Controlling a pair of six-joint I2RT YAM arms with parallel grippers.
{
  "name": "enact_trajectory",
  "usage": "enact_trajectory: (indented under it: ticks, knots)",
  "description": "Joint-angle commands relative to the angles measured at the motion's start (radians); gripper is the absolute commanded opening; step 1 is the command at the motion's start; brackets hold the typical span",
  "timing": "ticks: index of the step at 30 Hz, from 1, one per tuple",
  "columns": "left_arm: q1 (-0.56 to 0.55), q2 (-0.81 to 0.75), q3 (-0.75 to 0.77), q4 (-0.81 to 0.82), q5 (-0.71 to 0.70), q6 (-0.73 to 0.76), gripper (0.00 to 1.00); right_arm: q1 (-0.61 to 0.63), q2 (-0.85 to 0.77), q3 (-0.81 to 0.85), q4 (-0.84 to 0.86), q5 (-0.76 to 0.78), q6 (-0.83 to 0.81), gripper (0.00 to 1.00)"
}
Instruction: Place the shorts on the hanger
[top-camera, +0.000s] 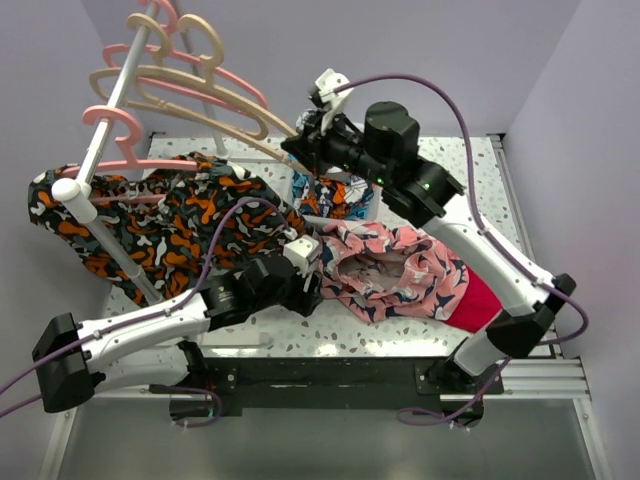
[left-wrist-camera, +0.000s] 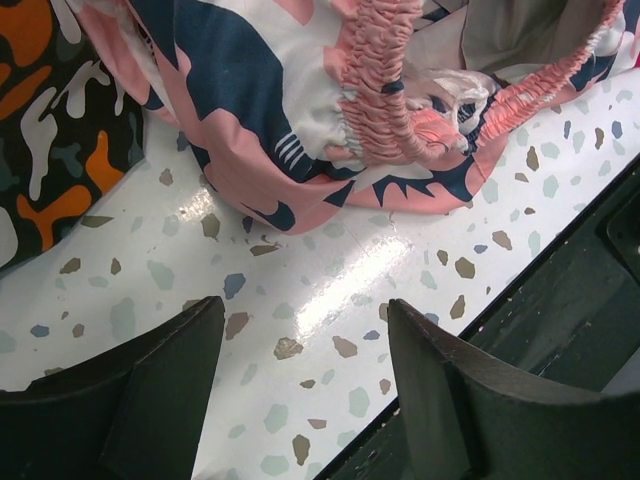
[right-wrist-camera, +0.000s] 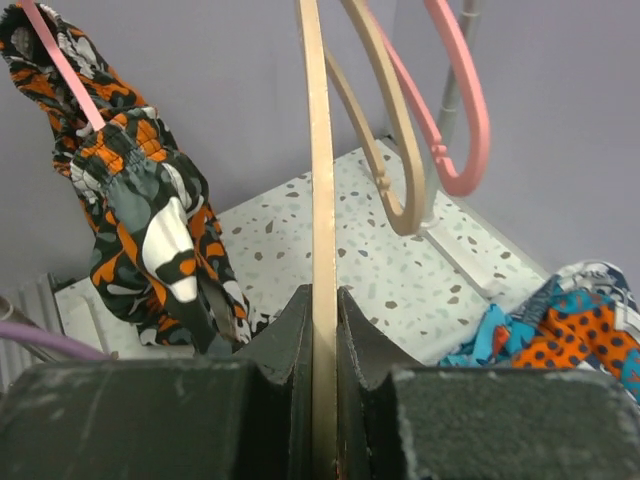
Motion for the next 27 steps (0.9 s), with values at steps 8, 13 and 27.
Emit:
enact_trajectory:
  ticks: [8, 13, 27]
  knots:
    - [-0.004, 0.062, 0.076, 0.114, -0.005, -0.051, 0.69, -0.007, -0.314, -0.234, -0.003, 0.191, 0.013, 0.00]
    - [-0.004, 0.079, 0.082, 0.135, -0.011, -0.065, 0.69, -0.009, -0.476, -0.318, -0.094, 0.229, 0.052, 0.00]
    - [-0.003, 0.178, 0.154, 0.129, -0.118, -0.089, 0.66, -0.006, -0.794, -0.233, -0.695, 0.470, 0.274, 0.00]
